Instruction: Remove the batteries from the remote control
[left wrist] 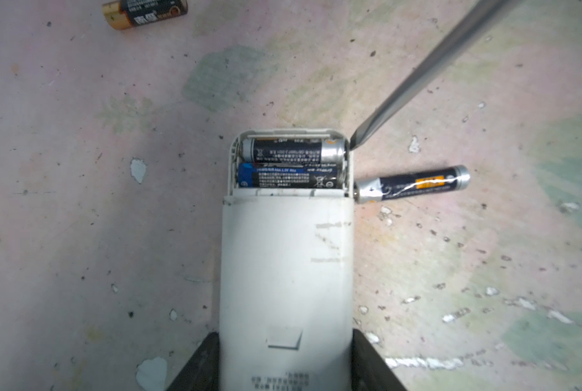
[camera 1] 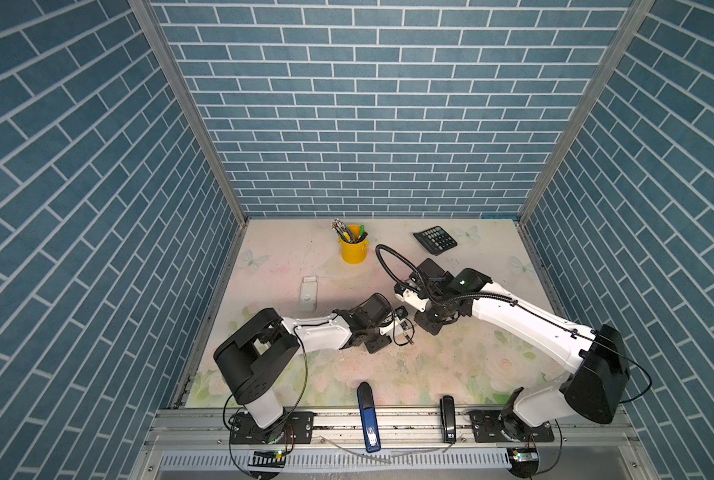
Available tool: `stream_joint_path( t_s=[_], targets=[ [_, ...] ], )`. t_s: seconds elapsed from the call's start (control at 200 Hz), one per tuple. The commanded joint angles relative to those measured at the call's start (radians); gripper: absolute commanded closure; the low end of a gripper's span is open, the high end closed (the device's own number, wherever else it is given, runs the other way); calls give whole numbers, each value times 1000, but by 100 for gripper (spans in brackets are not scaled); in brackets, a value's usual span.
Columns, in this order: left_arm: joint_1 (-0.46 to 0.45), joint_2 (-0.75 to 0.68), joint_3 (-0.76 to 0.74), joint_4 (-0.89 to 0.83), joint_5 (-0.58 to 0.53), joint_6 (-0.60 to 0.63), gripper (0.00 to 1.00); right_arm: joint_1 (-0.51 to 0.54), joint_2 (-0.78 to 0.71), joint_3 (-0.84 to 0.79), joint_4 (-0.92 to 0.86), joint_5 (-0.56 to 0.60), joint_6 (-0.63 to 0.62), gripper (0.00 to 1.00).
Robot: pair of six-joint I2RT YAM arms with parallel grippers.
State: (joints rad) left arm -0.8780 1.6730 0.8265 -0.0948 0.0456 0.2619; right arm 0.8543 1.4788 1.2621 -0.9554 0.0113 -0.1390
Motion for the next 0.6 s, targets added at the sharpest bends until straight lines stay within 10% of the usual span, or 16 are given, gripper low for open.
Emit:
stream_joint_path(
  t_s=[0.0, 0.595],
  targets=[
    [-9, 29, 0, -46, -3, 10, 76, -3, -9, -13, 19, -11, -32, 100],
    [-9, 37, 6, -52, 5, 10, 76, -1, -96, -127, 153, 36, 42, 100]
  ],
)
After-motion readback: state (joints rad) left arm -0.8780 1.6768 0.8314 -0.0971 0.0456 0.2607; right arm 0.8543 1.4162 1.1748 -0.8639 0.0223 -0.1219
